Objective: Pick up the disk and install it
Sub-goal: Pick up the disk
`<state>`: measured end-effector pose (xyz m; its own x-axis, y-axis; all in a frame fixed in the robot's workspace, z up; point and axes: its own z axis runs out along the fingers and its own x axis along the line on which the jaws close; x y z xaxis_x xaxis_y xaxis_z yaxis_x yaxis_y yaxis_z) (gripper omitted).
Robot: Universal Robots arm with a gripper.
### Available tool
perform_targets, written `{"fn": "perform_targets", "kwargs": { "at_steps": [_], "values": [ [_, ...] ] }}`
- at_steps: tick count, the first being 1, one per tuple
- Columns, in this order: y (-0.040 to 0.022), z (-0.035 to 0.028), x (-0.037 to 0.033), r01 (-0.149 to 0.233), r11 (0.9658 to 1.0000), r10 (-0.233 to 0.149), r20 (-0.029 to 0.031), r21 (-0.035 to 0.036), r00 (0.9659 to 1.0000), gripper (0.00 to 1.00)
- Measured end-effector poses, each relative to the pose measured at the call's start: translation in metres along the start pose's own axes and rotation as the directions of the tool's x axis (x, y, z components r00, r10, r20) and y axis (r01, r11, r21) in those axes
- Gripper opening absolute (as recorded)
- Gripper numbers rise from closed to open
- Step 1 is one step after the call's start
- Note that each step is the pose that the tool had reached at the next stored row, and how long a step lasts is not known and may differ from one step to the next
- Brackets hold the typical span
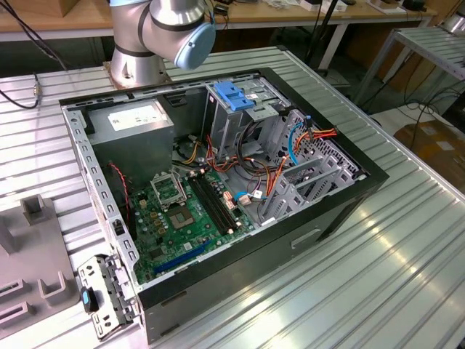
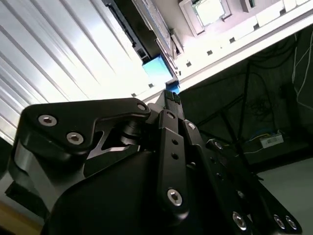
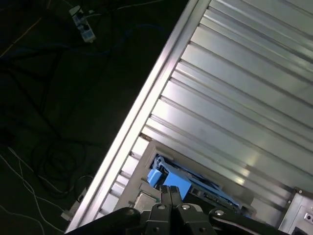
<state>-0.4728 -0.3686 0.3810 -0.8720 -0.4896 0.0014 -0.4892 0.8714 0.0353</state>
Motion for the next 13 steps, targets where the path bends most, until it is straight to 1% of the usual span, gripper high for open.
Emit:
{"fn": "perform_targets", "kwargs": {
  "at_steps": [1,3,5,7,9,11,12,13],
  "values": [
    [0.0,0.0001,0.0,0.018,0.9998,-0.018,-0.0007,0.0,0.9998,0.11],
    [0.0,0.0003,0.0,0.056,0.9985,-0.056,-0.0019,0.0,0.9985,0.11],
    [-0.0001,0.0004,0.0,0.096,0.9954,-0.096,-0.0034,0.0,0.9954,0.11],
    [0.0,0.0005,0.0,0.135,0.9908,-0.135,-0.0048,-0.0001,0.9908,0.11],
    [0.0,0.0006,0.0,0.174,0.9848,-0.174,-0.0062,-0.0003,0.9847,0.11],
    [0.0,0.0007,0.0,0.217,0.9762,-0.217,-0.0077,-0.0005,0.9761,0.11],
    [-0.0001,0.0008,0.0,0.242,0.9703,-0.242,-0.0085,-0.0007,0.9703,0.11],
    [-0.0001,0.0008,0.0,0.259,0.9659,-0.259,-0.0092,-0.0008,0.9659,0.11]
  ]
}}
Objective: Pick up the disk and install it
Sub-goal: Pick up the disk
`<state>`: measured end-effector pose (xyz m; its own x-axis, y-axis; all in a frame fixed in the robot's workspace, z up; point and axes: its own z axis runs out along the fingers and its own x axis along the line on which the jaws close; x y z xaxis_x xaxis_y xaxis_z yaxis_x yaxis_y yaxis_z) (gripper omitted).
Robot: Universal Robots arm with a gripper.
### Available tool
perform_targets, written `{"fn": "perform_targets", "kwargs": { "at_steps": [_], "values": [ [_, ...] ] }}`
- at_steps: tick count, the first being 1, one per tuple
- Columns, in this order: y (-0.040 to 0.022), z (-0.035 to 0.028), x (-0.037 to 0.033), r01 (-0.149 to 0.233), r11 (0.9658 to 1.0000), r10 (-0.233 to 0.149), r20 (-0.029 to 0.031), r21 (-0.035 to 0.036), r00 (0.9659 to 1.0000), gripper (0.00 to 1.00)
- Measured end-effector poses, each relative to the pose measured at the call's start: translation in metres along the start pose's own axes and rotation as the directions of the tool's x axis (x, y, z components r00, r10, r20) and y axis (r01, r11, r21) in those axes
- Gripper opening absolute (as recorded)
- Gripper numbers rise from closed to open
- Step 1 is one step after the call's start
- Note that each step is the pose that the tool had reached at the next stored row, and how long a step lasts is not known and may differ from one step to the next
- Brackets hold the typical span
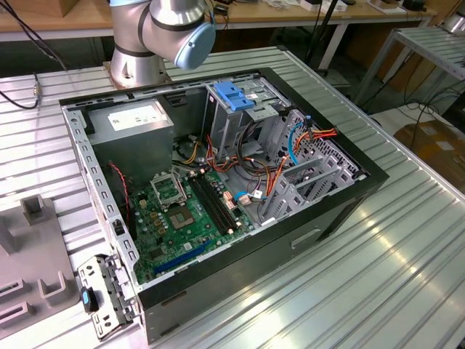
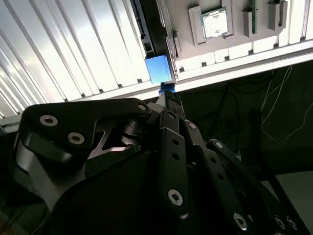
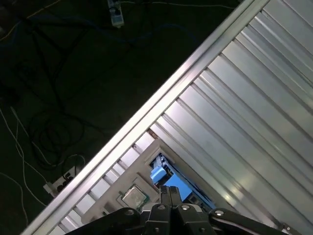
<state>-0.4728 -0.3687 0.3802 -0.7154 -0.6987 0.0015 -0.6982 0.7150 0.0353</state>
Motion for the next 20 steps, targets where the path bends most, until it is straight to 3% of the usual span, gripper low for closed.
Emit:
{"fn": "perform_targets", "kwargs": {
  "at_steps": [2,5,10,12,13,15,20],
  "values": [
    [0.0,0.0001,0.0,0.043,0.9991,-0.043,-0.0015,0.0,0.9991,0.11],
    [0.0,0.0004,0.0,0.1,0.995,-0.1,-0.0035,0.0,0.995,0.11],
    [0.0,0.0008,0.0,0.19,0.9817,-0.19,-0.0067,-0.0003,0.9817,0.11],
    [0.0,0.001,0.0,0.226,0.9741,-0.226,-0.008,-0.0006,0.974,0.11],
    [0.0,0.0011,0.0,0.257,0.9665,-0.257,-0.0091,-0.0008,0.9664,0.11],
    [0.0,0.0012,0.0,0.29,0.9571,-0.29,-0.0103,-0.0011,0.957,0.11],
    [0.0,0.0015,0.0,0.377,0.9263,-0.377,-0.0134,-0.002,0.9262,0.11]
  ]
}}
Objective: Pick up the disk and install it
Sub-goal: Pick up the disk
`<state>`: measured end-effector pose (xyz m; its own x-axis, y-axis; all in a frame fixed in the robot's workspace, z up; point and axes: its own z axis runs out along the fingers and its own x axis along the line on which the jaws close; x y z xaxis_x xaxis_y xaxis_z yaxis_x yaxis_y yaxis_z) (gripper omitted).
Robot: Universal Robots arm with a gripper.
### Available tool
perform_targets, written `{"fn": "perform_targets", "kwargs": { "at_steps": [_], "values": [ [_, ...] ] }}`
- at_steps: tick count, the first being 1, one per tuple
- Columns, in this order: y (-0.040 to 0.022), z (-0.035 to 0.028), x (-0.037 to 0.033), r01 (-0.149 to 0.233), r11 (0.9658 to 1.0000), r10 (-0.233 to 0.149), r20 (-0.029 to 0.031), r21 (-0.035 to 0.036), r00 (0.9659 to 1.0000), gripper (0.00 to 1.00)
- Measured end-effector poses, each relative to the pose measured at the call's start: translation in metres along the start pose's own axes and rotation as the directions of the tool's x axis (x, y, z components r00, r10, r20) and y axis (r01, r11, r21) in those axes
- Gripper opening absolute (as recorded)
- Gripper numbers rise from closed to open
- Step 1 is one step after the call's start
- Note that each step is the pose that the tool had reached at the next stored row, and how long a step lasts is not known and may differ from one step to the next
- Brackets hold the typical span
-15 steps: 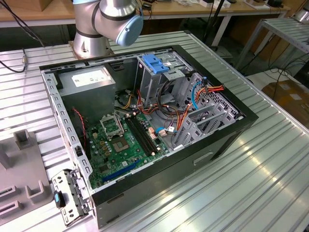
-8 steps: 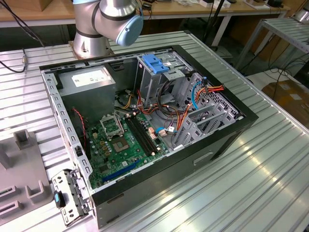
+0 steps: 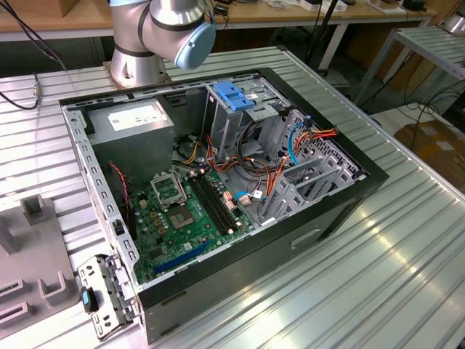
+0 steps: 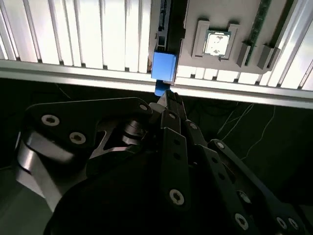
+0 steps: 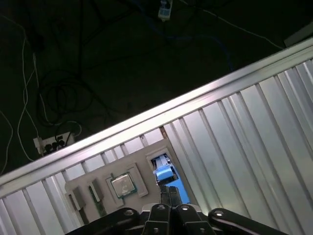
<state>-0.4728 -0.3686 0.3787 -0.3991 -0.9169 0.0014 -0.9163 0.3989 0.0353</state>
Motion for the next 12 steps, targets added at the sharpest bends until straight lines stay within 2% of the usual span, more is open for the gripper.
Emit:
{"fn": "perform_targets", "kwargs": {
  "at_steps": [3,4,6,7,12],
  "values": [
    [0.0,0.0001,0.0,0.048,0.9988,-0.048,-0.0018,0.0,0.9988,0.11],
    [0.0,0.0001,0.0,0.078,0.9969,-0.078,-0.0028,0.0,0.9969,0.11],
    [0.0,0.0002,0.0,0.108,0.9941,-0.108,-0.0038,-0.0001,0.9941,0.11],
    [-0.0001,0.0002,0.0,0.118,0.9931,-0.118,-0.0041,-0.0001,0.9931,0.11],
    [-0.0001,0.0002,0.0,0.118,0.993,-0.118,-0.0048,0.0,0.993,0.11]
  ]
}}
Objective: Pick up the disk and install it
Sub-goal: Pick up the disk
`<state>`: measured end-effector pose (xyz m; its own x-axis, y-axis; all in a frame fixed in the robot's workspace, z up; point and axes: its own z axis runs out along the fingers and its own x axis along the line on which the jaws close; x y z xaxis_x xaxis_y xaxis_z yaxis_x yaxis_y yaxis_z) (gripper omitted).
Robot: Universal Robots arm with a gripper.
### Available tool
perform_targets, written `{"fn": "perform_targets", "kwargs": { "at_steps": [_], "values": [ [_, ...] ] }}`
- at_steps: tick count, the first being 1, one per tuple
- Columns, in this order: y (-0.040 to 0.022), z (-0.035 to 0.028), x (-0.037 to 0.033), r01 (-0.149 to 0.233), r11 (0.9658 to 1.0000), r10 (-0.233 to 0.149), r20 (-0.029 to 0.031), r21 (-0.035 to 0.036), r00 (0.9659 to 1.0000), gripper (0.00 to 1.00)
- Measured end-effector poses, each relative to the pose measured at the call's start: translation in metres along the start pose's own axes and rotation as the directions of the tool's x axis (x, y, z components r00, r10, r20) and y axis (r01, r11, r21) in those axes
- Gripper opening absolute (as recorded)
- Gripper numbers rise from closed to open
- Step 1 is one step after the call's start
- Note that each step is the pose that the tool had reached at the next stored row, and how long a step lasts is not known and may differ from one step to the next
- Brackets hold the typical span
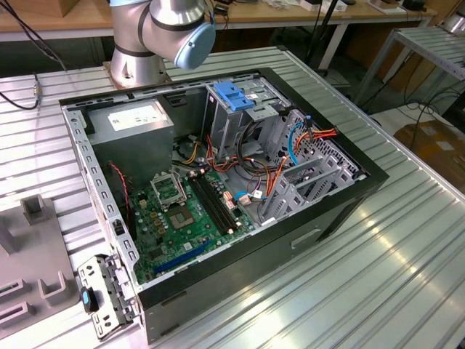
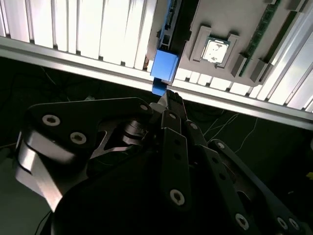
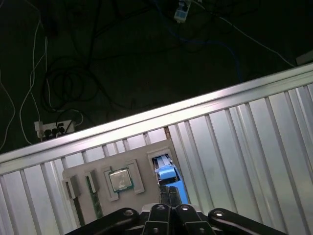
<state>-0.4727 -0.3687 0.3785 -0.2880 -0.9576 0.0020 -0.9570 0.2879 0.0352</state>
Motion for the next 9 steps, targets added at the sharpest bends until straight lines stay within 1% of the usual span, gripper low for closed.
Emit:
{"fn": "perform_targets", "kwargs": {
  "at_steps": [4,5,9],
  "values": [
    [-0.0002,0.0011,-0.0001,0.018,0.9998,-0.018,-0.0005,0.0013,0.9998,0.11],
    [-0.0004,0.002,-0.0001,0.029,0.9996,-0.029,-0.0007,0.0026,0.9996,0.17],
    [-0.0014,0.0046,-0.0005,0.06,0.9982,-0.06,-0.0011,0.0056,0.9982,0.18]
  ]
}}
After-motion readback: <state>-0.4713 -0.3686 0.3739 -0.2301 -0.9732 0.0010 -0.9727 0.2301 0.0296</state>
